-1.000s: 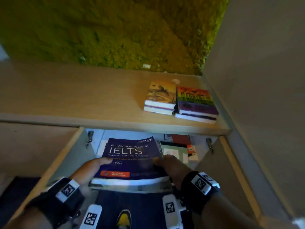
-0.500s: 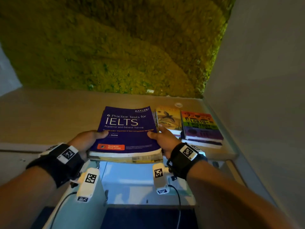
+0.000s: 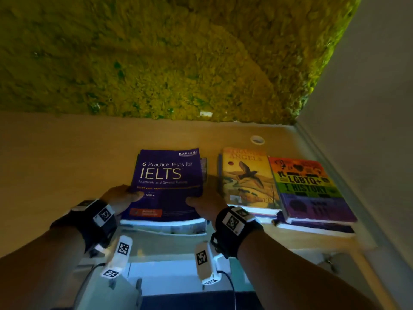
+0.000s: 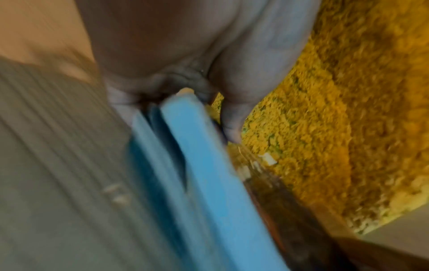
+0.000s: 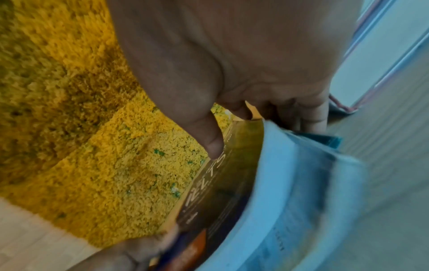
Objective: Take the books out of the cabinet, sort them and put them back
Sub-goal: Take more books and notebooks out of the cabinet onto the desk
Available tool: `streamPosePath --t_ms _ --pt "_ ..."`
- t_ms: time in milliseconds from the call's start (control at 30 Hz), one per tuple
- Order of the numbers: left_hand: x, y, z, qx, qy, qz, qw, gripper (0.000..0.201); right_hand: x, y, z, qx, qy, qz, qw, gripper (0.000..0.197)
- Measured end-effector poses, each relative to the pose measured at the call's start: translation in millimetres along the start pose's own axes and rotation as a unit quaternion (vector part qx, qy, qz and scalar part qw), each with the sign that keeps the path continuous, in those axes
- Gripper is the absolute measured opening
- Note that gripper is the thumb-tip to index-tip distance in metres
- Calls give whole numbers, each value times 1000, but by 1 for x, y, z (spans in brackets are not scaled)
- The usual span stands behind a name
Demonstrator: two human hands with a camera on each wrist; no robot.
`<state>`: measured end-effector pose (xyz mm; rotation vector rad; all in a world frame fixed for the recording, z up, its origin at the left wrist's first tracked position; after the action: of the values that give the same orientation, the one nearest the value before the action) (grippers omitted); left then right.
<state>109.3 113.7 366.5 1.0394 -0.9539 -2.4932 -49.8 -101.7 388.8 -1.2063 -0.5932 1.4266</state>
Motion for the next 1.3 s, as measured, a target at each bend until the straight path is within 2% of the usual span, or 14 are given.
streamPosePath --t_ms 100,167,267,333,400,467,600,733,833,867,1067,1167,1233,1300 --pt "7 -22 -21 26 11 -54 998 54 5 18 -14 28 -11 13 999 90" --pt "16 -12 -2 37 68 -56 995 44 8 25 -12 27 -15 24 999 98" --pt "43 -5 32 56 186 -50 980 47 4 -1 47 -27 -20 56 998 62" --pt "73 -1 66 144 243 -97 954 50 -4 8 78 -46 -32 88 995 48" --pt "118 4 103 275 220 -119 928 39 -10 37 108 -46 -22 127 991 38" --pt "171 17 141 334 125 -80 931 29 -10 84 137 -28 -10 143 989 27" --pt "276 13 152 293 -36 -26 955 19 -24 188 186 60 -23 55 996 29" --pt "362 -8 105 186 -136 10 973 25 -58 272 203 139 -12 34 990 37" --pt "413 -10 49 116 -184 38 975 15 -88 328 182 173 17 46 984 52" --pt "430 -11 25 93 -195 23 976 24 -99 347 170 186 36 58 980 57" --pt "492 -37 -112 -9 -178 -87 980 68 -126 478 82 286 140 64 946 80" --pt "507 -56 -146 -24 -229 -64 971 45 -121 527 58 314 151 28 937 85" --pt "508 -58 -159 7 -197 -75 977 40 -120 547 51 315 163 20 935 82" --pt "499 -44 -169 53 -135 -98 985 49 -126 557 44 298 162 2 941 71"
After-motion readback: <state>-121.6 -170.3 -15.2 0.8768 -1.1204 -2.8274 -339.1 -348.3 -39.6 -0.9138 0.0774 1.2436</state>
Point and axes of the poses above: each hand's wrist, its own z-axis away from the middle knuckle, its own x-axis out of the palm, y = z × x, the point moved 2 cm from there along -z, towards the middle knuckle, and after that the axes turned 8 degrees about -y, right-handed, at the moved point
